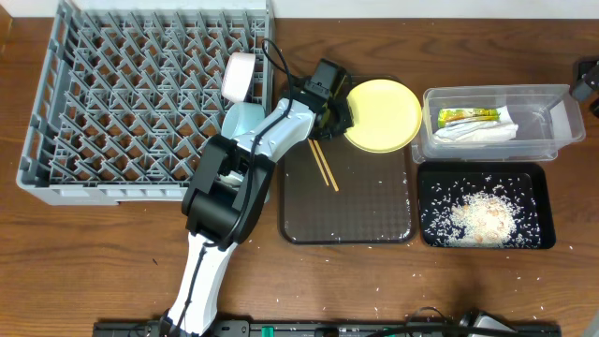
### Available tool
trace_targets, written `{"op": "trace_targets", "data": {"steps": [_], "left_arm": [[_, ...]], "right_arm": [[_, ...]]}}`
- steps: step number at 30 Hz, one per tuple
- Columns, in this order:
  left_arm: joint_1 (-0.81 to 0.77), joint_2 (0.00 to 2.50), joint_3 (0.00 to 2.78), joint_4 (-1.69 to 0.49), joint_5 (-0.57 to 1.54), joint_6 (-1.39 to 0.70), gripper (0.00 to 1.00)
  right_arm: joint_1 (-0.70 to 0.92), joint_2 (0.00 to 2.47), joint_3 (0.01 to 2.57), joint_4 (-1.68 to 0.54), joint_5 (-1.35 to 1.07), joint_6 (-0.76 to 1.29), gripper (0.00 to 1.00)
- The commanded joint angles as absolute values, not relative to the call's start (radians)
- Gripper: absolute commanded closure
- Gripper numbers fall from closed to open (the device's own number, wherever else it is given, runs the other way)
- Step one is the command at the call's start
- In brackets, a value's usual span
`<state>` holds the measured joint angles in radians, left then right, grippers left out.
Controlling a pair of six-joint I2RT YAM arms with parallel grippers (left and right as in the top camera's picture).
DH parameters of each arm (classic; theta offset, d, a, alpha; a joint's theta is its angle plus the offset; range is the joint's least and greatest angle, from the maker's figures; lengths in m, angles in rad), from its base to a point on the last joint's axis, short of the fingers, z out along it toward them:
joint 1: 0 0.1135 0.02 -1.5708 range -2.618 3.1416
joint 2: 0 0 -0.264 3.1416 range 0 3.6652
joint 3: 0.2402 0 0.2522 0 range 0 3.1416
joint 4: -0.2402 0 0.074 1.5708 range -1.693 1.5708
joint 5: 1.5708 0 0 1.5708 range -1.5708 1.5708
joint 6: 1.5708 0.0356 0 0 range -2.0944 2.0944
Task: Sort waste into correct bins and load items into the dishwasher
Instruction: 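Grasp the yellow plate's rim with the left gripper, then lift the yellow plate left and lower it into the dish rack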
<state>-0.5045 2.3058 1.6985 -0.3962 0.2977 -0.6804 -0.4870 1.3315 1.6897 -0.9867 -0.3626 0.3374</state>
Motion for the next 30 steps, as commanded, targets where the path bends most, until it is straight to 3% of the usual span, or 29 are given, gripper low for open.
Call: {"op": "trace_targets", "data": {"steps": [1, 17, 25, 30], "left_arm": [[-0.491, 2.360, 1.670, -0.424, 0.284, -0.681, 0.93], [-0.454, 2.035, 1.670, -0.426, 0.281, -0.500, 0.93], [-0.303, 1.848, 1.670, -0.505, 0.274, -0.392, 0.93], [-0.162, 1.747, 1.670, -0.616, 0.141, -0.321, 0.93]], "right_arm": [[-0.497, 1.333, 1.703, -0.988, -0.363, 0.347, 0.01], [-0.497, 1.333, 1.703, -0.988, -0.363, 0.347, 0.01], [-0.497, 1.333, 1.703, -0.988, -0.363, 0.347, 0.01], [-0.497, 1.333, 1.703, -0.988, -0.363, 0.347, 0.01]]}}
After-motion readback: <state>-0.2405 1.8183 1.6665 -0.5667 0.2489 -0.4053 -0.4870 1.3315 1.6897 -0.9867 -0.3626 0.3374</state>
